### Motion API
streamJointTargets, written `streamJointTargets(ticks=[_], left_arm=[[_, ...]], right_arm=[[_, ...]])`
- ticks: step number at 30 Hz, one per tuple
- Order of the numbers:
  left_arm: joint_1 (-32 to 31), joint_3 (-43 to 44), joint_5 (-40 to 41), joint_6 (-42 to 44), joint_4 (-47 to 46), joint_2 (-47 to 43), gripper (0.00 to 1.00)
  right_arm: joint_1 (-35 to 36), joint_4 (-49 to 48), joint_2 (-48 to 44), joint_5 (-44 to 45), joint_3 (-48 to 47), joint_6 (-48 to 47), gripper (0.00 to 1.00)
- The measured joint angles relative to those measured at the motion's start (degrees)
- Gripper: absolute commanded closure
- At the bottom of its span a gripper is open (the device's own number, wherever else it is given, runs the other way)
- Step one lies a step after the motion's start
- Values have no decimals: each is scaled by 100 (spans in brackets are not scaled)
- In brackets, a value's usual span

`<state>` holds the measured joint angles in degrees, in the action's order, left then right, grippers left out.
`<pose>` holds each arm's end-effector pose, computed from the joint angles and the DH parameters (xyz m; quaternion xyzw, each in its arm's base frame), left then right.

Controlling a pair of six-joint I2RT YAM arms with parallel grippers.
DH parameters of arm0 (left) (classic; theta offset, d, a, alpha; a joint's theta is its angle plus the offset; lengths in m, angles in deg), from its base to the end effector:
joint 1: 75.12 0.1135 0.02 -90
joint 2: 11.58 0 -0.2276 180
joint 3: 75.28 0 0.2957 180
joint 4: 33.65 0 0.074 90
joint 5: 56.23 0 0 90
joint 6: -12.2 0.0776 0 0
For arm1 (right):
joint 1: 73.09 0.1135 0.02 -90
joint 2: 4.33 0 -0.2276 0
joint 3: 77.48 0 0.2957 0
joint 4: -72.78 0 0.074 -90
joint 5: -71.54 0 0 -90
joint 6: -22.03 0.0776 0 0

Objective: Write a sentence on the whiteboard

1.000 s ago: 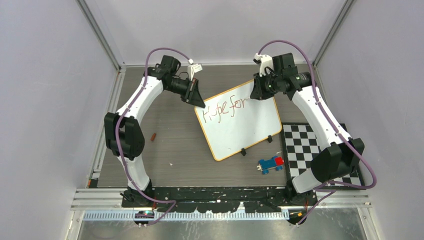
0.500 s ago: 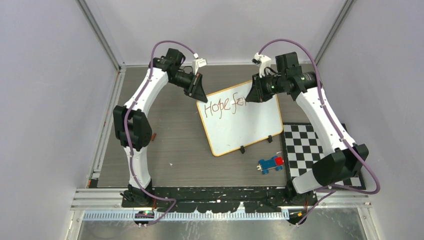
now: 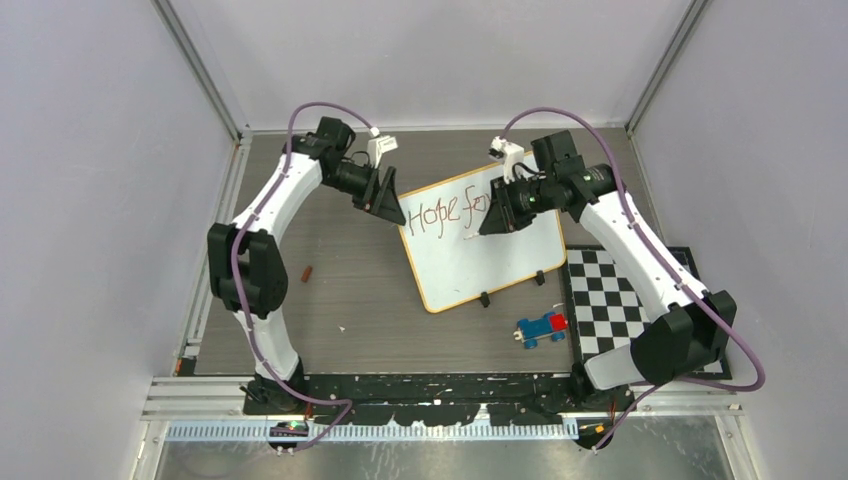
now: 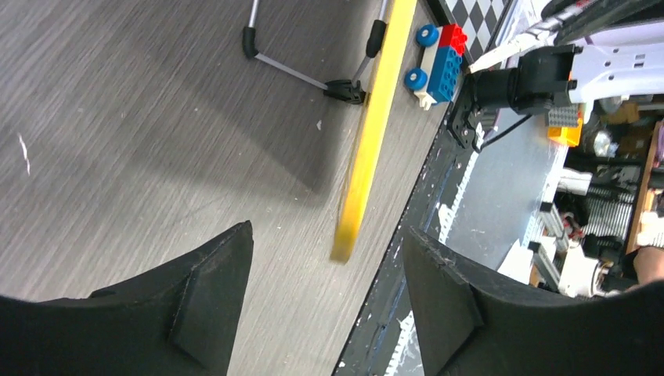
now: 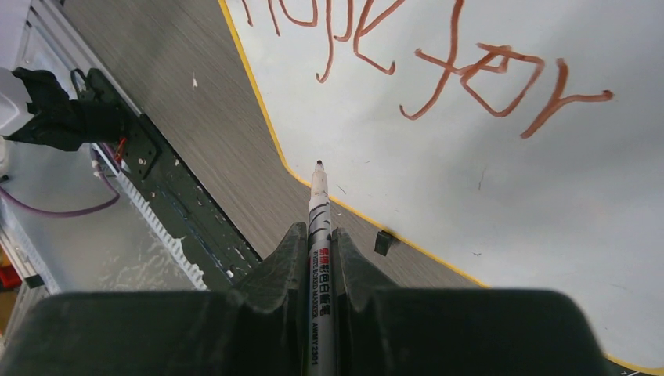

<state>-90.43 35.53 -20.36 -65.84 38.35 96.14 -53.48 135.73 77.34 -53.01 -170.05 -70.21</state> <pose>0.3958 -0.1735 0.2348 0.2873 0.8311 -0.4519 0.1498 0.3264 0.1630 0.2859 -0.2659 0.8683 0.3245 0.2645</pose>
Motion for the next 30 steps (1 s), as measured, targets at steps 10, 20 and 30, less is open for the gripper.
streamJointTargets(ticks=[10,20,30], left_arm=[[229,-1421,-168,-796,-1386,-717,27],[155,-1602,-393,-1329,-2153,-726,41],[55,-1611,-391,-1486,-2389,-721,64]], right_arm=[[916,-326,-81,811,173,92,100],[1528,-968,-66,1303,402,258,100],[1853,-1749,-66,1443,1250,262,100]])
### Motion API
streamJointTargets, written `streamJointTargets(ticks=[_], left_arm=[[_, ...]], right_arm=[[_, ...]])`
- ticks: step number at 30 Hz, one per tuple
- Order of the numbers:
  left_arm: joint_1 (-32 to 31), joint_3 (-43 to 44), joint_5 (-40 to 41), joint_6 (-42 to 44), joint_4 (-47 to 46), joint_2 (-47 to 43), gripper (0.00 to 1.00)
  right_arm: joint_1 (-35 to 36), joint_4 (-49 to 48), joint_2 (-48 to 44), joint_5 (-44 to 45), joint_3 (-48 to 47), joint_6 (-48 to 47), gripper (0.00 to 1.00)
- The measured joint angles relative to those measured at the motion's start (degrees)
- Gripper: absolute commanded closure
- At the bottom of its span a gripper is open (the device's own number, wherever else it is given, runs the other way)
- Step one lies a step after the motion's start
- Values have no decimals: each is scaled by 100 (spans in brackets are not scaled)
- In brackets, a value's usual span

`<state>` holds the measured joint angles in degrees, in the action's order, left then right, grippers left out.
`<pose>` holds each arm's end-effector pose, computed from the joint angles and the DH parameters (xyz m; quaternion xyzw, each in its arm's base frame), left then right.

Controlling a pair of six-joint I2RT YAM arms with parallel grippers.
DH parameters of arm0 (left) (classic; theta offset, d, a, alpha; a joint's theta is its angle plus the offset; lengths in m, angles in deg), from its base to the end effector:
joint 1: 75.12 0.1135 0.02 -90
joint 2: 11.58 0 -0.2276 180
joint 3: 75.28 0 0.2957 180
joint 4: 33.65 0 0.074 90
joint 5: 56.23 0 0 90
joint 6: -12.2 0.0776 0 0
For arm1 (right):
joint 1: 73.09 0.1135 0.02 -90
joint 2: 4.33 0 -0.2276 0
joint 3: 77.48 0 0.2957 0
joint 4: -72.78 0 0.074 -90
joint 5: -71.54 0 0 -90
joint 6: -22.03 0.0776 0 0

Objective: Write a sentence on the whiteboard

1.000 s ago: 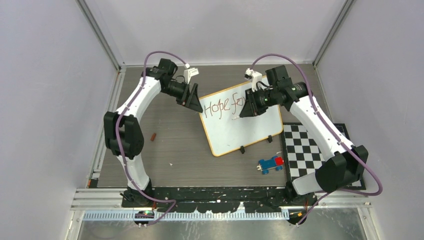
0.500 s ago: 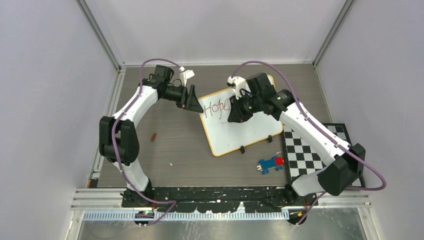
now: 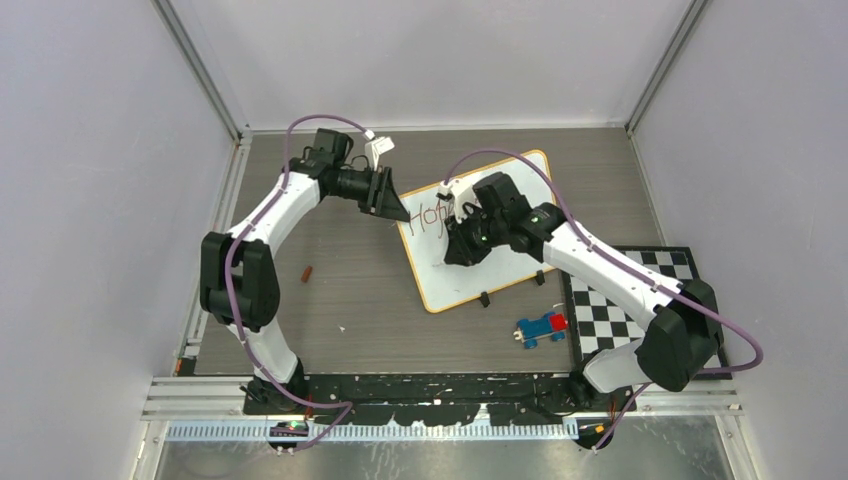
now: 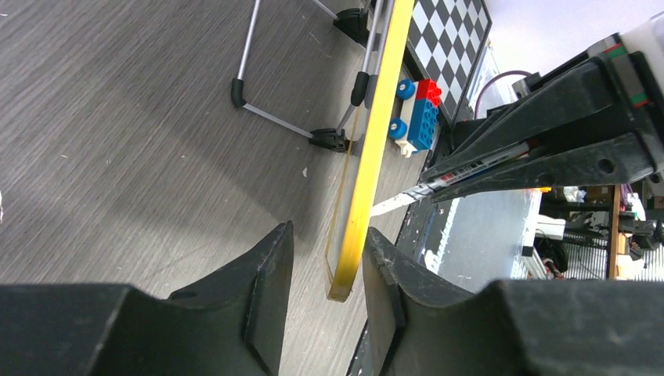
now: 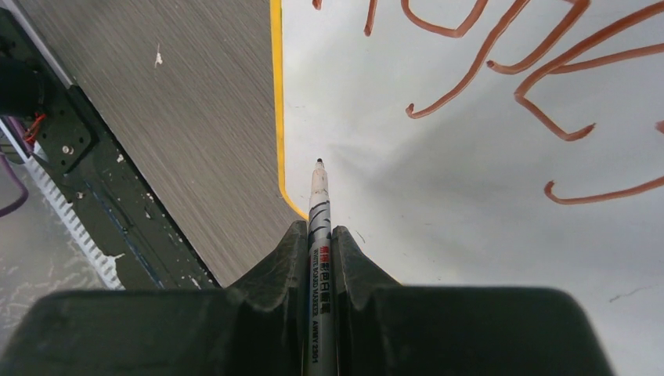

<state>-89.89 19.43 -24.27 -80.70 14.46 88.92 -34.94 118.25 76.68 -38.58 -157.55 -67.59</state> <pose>0.3927 -0.1716 0.2145 0.2355 0.8114 -0.4974 0.1969 0.2834 0.2566 0.2271 -0.3573 0.8440 0.2737 0.2916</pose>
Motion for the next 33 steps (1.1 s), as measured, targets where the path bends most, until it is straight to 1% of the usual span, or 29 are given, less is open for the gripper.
streamJointTargets(ticks=[2,7,14,21,29,33], left_arm=[[-17,-2,0,-13,-28,9,69],[-59,-63,-2,-87,-90,46,85],[-90,-74,-116,-37,-164,59,99],[-96,-26,-181,155,-83,122,100],[-101,603,-107,964,726,372,100],[-87,699,-90,1121,916,385,100]], right_arm=[[52,-184,0,37,160,0,100],[129,-603,0,107,400,0,100],[155,-852,-13,216,398,-39,100],[155,-844,-101,280,350,-79,100],[0,-734,-164,92,59,-61,100],[-83,-719,-275,24,9,-50,100]])
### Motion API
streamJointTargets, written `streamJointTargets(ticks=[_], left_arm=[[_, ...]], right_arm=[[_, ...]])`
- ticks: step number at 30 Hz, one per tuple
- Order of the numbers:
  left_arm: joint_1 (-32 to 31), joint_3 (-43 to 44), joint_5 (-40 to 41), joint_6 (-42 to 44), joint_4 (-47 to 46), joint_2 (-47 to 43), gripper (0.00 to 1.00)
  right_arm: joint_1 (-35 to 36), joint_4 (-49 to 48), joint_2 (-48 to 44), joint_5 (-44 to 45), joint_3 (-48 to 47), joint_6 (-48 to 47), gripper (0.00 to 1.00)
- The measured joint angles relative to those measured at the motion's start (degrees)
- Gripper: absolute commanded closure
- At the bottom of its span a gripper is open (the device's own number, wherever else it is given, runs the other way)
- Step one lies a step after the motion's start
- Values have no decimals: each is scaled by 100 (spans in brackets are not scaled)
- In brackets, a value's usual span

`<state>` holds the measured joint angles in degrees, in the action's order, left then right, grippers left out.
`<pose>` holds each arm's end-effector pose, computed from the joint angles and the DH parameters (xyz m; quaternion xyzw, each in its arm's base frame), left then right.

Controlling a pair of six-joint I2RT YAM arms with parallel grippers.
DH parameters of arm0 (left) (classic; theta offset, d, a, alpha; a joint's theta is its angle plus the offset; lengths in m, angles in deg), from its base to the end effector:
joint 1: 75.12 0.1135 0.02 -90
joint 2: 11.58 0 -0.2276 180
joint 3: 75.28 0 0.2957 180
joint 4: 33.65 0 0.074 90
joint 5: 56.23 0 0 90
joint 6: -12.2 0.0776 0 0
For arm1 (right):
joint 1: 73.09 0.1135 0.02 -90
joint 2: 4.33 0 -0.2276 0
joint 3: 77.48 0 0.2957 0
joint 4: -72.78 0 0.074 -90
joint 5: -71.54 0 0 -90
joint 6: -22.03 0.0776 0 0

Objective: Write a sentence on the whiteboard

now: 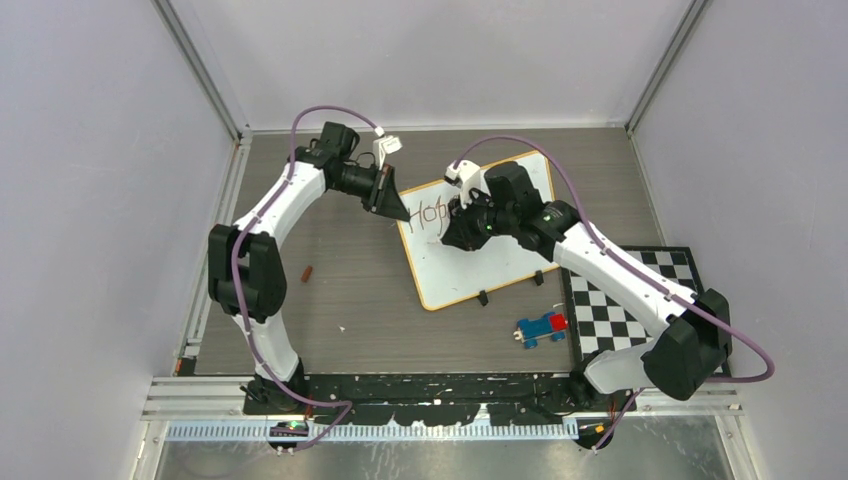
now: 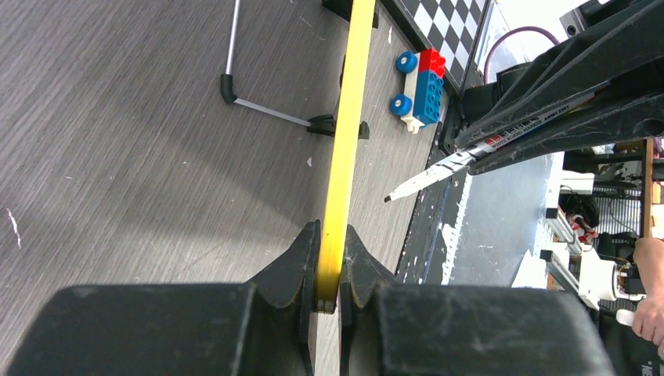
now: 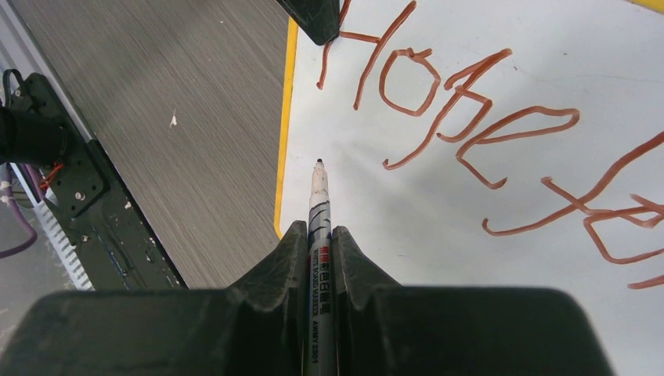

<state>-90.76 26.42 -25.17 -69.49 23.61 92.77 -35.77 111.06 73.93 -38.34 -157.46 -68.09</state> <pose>0.3952 -0.1797 0.2217 0.2994 0.7960 -0.4886 0.1952 0.2920 0.2558 0.2577 -0.3559 0.8084 0.2874 0.3706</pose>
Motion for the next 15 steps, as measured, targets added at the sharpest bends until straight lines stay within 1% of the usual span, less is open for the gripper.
streamJointTargets(ticks=[7,15], left_arm=[[74,168,-103,111,177,208,100],[87,170,-142,146,188,229,100]], right_arm=[[-15,-66,-4,-11,26,2,100],[-15,-186,-407,142,490,-44,100]])
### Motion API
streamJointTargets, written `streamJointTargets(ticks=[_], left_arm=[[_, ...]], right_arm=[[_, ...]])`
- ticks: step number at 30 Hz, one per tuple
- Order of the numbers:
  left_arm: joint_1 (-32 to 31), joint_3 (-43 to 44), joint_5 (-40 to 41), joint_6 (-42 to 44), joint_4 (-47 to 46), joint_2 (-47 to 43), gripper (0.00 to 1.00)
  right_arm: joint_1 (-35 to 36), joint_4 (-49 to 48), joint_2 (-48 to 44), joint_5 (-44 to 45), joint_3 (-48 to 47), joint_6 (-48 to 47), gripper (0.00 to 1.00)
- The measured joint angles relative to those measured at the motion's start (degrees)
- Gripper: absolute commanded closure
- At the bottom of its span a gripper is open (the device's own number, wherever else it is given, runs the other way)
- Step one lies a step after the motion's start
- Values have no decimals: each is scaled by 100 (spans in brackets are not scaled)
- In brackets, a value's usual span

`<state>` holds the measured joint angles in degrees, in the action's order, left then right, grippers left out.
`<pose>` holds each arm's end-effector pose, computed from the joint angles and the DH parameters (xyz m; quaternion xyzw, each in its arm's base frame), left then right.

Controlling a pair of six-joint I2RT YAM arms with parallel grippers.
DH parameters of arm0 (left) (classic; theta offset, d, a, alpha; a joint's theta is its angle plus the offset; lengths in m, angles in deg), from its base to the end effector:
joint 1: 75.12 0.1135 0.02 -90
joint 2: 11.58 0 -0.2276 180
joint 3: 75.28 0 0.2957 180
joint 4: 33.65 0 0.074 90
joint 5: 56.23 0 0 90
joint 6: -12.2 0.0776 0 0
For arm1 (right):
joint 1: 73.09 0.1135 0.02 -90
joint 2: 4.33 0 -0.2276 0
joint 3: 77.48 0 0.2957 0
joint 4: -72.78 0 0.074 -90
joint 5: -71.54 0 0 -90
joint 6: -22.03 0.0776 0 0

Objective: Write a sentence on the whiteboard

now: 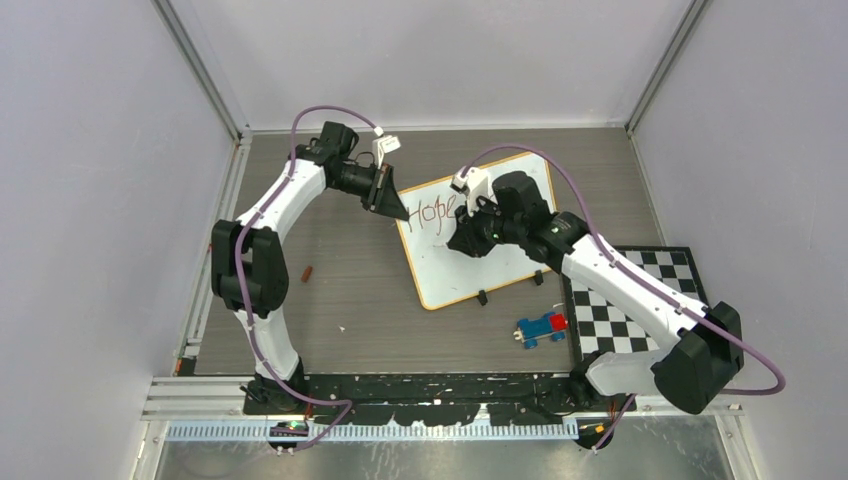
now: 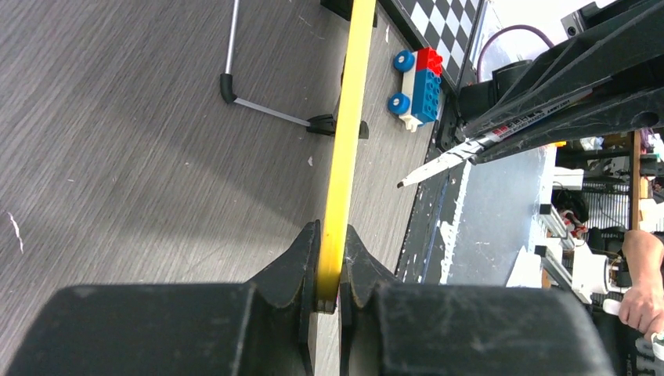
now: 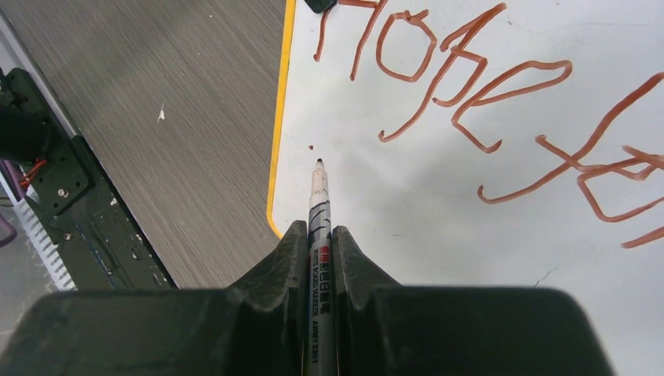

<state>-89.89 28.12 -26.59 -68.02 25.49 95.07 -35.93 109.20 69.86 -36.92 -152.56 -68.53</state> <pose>0.4010 -0.1755 0.2152 0.2957 0.7948 -0.4967 0.1848 0.2830 0.2454 0.2513 -0.3532 0.8068 0.2772 0.3841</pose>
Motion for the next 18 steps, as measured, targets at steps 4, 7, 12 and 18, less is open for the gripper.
streamJointTargets(ticks=[4,7,12,18], left_arm=[[0,0,-66,116,7,0,100],[0,0,-105,184,17,0,100],[0,0,-166,291,44,0,100],[22,-157,-186,267,-70,-92,100]], right_arm=[[2,-234,-92,11,164,9,100],[35,-321,-96,13,284,7,100],[297,-393,-59,109,317,-114,100],[640,-516,42,566,317,-264,100]])
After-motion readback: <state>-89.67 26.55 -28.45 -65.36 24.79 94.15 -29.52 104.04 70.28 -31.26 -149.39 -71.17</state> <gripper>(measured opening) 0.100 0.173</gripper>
